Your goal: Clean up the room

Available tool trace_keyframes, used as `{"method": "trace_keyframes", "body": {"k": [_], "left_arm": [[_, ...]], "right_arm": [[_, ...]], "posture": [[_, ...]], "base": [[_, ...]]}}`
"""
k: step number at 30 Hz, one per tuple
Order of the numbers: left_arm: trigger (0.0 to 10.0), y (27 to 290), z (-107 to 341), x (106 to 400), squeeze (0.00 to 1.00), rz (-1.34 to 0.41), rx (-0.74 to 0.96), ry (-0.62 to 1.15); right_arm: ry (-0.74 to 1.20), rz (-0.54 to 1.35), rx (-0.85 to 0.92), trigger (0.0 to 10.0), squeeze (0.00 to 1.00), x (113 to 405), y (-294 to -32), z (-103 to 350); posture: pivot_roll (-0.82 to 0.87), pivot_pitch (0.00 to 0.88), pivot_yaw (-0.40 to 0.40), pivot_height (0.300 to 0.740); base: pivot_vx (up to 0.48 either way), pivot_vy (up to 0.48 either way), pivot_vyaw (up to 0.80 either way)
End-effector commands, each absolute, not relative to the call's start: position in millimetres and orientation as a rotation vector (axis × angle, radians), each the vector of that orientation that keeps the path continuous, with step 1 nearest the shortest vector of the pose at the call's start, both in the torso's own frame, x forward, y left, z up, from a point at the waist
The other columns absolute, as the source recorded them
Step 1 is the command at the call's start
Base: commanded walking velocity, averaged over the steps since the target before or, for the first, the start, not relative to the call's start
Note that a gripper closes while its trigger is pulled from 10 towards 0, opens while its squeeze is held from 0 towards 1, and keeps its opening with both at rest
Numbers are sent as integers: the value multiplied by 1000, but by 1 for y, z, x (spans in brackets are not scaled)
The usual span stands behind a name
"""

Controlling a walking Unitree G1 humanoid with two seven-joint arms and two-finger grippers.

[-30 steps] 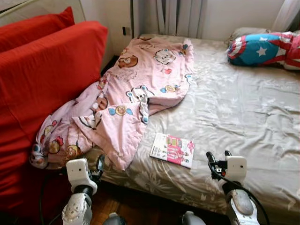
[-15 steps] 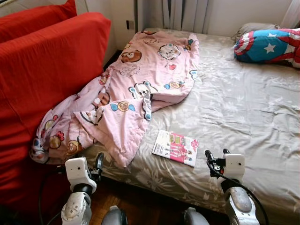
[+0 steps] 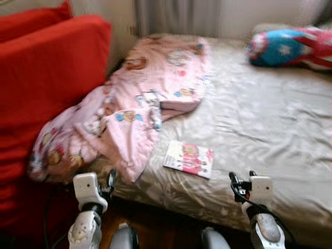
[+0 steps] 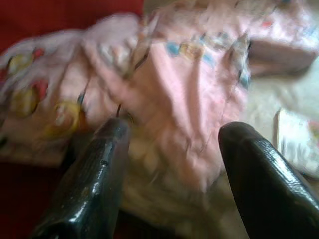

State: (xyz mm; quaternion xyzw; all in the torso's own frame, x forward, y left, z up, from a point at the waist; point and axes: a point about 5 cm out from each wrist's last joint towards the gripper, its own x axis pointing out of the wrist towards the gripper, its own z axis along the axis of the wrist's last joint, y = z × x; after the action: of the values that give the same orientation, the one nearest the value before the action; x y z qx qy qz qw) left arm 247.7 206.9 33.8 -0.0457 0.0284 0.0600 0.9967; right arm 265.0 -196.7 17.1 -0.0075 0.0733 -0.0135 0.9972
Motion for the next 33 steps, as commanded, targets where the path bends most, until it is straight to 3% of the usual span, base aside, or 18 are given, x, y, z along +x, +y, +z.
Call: {"method": "trace_keyframes", "body": {"k": [1, 9, 28, 33], "left_arm": [[10000, 209, 36, 250, 0, 108, -76, 59], [10000, 206, 36, 249, 0, 100, -76, 60], [10000, 207, 35, 246, 0, 100, -73, 73], [10000, 208, 36, 247, 0, 93, -66, 75]], "right_arm": [[152, -24, -23, 10000, 0, 263, -195, 16], [170, -26, -35, 10000, 0, 261, -195, 13], [140, -7, -30, 10000, 0, 258, -191, 15], [137, 10, -41, 10000, 0, 259, -189, 15]], "posture": [[-86, 142, 13, 642], [-91, 148, 17, 612], [-91, 164, 18, 612], [-92, 159, 23, 612]], "base": [[0, 0, 0], [0, 0, 0], [0, 0, 0], [272, 0, 0]]}}
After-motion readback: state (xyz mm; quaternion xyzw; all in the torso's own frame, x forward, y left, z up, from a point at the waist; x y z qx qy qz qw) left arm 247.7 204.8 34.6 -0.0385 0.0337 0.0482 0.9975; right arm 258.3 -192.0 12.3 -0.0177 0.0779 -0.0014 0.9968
